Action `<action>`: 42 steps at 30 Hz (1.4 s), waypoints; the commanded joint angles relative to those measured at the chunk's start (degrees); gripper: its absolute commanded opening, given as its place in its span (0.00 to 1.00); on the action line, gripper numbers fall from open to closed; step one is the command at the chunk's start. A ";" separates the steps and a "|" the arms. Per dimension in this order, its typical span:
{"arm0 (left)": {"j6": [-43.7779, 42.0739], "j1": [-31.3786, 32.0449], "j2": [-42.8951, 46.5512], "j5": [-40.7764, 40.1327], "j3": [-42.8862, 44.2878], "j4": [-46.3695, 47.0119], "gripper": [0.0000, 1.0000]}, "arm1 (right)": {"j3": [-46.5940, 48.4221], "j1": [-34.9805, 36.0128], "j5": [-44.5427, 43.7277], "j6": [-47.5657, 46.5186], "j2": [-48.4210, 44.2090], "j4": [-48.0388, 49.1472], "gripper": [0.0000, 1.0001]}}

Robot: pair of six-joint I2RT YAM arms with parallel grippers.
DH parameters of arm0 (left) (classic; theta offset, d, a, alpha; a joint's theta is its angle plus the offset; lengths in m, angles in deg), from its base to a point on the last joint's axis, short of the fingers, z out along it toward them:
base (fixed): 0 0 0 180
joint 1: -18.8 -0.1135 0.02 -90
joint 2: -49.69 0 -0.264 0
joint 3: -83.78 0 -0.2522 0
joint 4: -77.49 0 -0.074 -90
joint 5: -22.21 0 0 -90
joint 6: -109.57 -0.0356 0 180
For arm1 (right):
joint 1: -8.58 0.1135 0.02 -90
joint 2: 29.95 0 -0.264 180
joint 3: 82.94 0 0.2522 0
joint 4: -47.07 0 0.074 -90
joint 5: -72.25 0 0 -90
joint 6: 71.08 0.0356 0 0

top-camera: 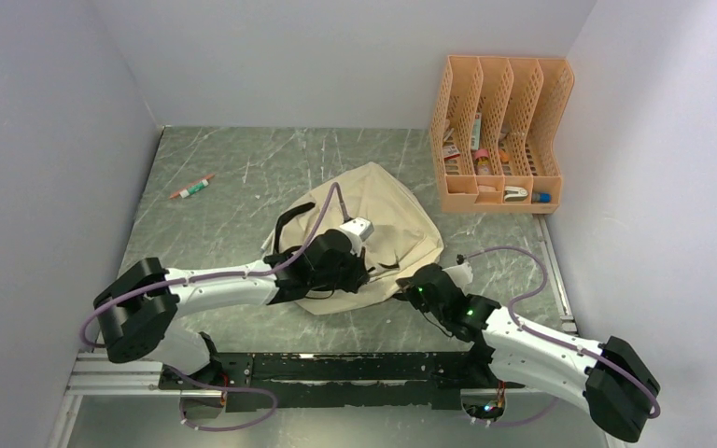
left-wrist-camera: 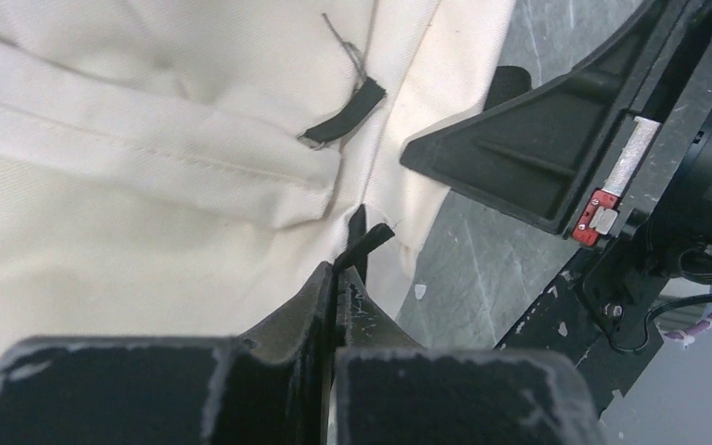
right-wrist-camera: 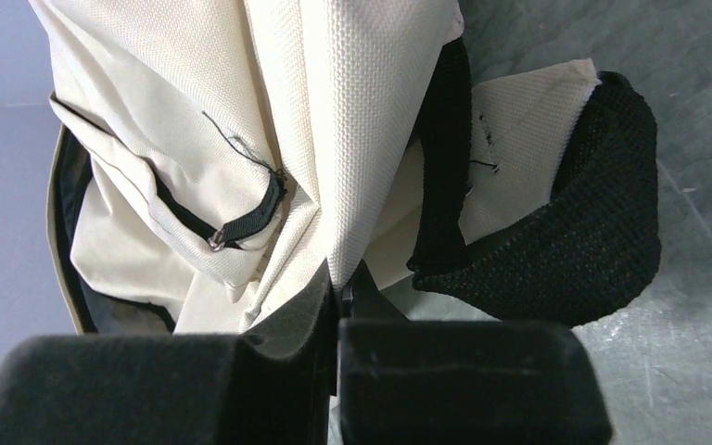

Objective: Pack the student bag
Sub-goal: Zip the student bag at the center of the board.

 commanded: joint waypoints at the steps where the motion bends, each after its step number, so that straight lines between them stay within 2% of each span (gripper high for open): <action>1: 1.65 0.15 3.93 -6.85 -0.03 -6.71 0.05 | 0.80 -0.52 -9.36 1.18 -0.76 -6.41 0.00; 11: 2.44 -0.11 11.41 -12.60 -1.23 -16.29 0.05 | 1.94 -0.52 -11.58 1.80 0.64 -9.80 0.00; 21: 2.18 -1.86 17.74 -13.83 -2.07 -21.55 0.05 | 2.07 -0.68 -12.54 2.10 1.37 -10.70 0.00; 30: 5.90 -3.13 23.04 -20.05 -3.02 -28.65 0.05 | 2.42 -1.20 -12.33 1.34 2.71 -11.06 0.00; 36: 11.44 -5.38 23.31 -27.47 -1.36 -36.46 0.05 | 2.64 -1.75 -12.27 0.76 2.48 -11.79 0.00; 42: 11.48 -9.60 22.41 -28.76 0.13 -37.77 0.05 | 2.32 -1.92 -12.44 0.85 1.04 -13.07 0.00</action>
